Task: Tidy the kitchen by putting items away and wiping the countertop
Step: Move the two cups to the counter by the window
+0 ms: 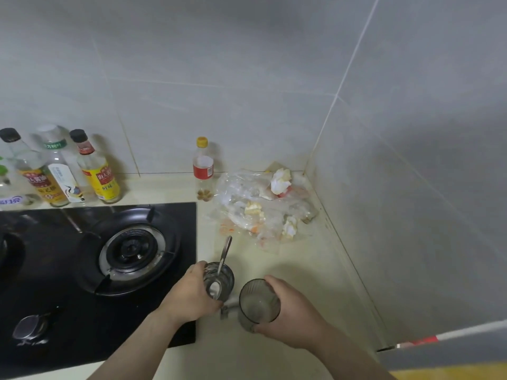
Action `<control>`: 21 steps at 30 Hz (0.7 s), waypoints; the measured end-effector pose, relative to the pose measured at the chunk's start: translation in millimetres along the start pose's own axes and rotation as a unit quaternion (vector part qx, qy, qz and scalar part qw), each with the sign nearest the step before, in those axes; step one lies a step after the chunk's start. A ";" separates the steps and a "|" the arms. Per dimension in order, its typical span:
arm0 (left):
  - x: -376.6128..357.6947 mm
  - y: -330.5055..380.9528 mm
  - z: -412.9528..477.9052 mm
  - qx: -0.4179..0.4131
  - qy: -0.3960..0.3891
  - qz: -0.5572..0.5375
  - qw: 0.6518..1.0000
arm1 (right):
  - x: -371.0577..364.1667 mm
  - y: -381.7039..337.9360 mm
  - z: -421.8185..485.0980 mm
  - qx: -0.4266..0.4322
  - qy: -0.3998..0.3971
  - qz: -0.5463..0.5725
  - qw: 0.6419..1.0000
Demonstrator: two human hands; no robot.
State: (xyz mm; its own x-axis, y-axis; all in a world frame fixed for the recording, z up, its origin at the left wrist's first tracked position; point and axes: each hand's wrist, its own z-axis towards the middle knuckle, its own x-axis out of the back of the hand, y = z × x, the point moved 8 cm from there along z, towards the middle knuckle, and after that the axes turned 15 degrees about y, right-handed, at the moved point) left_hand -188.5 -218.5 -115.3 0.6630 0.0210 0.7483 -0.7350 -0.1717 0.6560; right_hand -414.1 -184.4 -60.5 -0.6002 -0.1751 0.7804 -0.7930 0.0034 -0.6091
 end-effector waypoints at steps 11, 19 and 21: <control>76.6 43.6 -70.6 0.081 0.165 -0.122 0.975 | 59.5 -7.1 9.4 0.054 0.015 0.091 0.994; 138.5 58.9 -197.9 0.163 0.314 -0.092 0.931 | 51.2 -66.1 -6.0 0.170 -0.031 0.128 0.977; 148.9 54.9 -237.2 0.198 0.356 -0.070 0.911 | 42.3 -85.7 -20.9 0.205 -0.054 0.138 0.968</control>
State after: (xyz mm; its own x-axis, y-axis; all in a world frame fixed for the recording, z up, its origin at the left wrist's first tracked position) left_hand -163.9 8.8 55.5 0.3825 0.6781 0.6276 -0.4487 -0.4574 0.7677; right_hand -373.7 -171.5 27.6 -0.7513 -0.3245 0.5746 -0.4833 -0.3222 -0.8140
